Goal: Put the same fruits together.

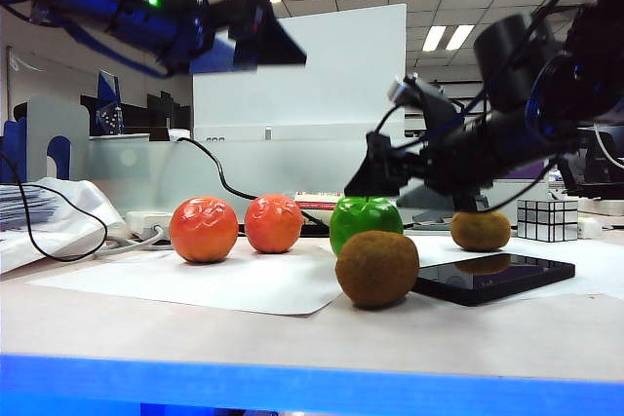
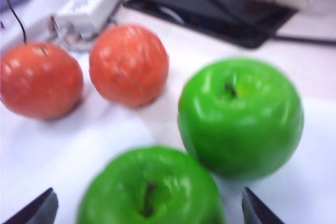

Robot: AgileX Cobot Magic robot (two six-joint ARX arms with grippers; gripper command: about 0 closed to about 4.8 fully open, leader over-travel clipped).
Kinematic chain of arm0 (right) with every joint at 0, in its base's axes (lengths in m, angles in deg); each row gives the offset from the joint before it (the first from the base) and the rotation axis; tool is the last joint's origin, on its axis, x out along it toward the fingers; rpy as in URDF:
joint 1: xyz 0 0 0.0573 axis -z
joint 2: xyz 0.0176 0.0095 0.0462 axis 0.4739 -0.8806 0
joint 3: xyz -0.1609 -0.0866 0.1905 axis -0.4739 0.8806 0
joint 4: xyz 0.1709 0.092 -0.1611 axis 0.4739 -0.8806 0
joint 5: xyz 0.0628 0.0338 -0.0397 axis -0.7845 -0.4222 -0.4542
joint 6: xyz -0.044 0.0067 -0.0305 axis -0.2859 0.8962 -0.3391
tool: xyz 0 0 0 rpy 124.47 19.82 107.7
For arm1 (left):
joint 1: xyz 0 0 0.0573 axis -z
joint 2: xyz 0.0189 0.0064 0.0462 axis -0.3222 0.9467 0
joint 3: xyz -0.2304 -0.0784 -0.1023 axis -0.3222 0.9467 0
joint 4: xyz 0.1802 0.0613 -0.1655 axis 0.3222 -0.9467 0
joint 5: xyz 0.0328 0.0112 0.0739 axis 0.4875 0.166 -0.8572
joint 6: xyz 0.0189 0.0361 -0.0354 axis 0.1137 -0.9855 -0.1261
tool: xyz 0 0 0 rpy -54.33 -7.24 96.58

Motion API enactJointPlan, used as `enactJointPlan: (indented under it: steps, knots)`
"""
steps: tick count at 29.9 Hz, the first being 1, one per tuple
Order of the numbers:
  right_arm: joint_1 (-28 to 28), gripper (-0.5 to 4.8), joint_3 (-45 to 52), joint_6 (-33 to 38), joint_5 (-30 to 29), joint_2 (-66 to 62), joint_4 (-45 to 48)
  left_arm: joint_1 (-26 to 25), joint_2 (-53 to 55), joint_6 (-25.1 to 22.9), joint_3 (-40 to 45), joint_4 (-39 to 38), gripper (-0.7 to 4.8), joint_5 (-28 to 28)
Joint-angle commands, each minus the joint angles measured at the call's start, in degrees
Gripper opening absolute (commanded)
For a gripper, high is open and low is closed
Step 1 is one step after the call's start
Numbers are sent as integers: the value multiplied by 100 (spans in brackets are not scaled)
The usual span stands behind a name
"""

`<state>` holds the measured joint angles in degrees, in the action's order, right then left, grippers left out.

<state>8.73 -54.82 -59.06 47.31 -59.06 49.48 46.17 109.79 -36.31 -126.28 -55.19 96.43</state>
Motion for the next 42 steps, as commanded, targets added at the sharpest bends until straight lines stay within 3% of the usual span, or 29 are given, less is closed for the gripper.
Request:
enactJointPlan:
  steps: [1,6,15,27,34,42]
  knots:
    - [-4,479,-22,22,7,339,-9,7,-31,-129,181,-92,479,17]
    - [-20,479,-11,20,-39,907,-1019,7,-31,-79,415,-199,479,164]
    - [-240,479,732,26,-186,2184,-1742,7,-17,-136,660,-813,479,1528]
    - [-855,479,1252,107,-142,3202,-3200,7,-20,-251,662,-1139,479,1532]
    - [-1307,479,1309,11,291,3165,-3357,7,-20,-260,662,-1353,479,1572]
    - [-1305,479,1388,-133,372,2804,-3517,4,-22,-256,662,-1381,479,1628]
